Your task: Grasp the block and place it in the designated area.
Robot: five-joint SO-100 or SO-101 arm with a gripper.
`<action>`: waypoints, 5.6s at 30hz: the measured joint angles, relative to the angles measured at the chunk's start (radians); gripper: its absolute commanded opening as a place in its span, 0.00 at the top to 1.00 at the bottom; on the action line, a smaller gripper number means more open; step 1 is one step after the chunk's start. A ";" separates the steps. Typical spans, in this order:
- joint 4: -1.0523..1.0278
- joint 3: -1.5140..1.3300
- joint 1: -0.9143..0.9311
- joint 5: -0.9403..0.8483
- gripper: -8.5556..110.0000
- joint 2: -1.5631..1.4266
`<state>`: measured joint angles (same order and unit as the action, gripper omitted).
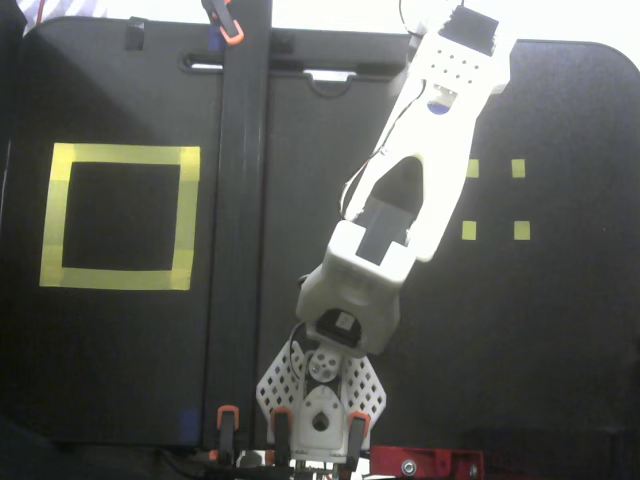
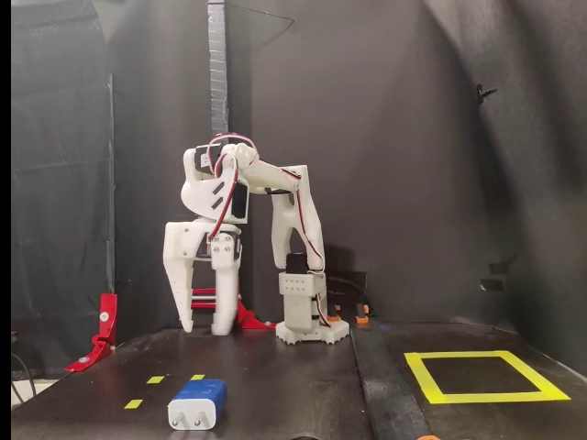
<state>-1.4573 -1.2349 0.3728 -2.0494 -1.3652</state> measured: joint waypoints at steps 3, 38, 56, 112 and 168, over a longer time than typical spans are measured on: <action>0.000 0.000 0.011 -0.015 0.62 0.000; 0.089 0.000 0.075 -0.031 0.61 0.216; 0.163 0.000 0.063 -0.031 0.62 0.341; 0.238 -0.008 0.072 -0.032 0.77 0.411; -0.192 -0.206 -0.048 0.115 0.77 -0.241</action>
<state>-1.6490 -1.4404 0.3252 -1.9343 -1.6061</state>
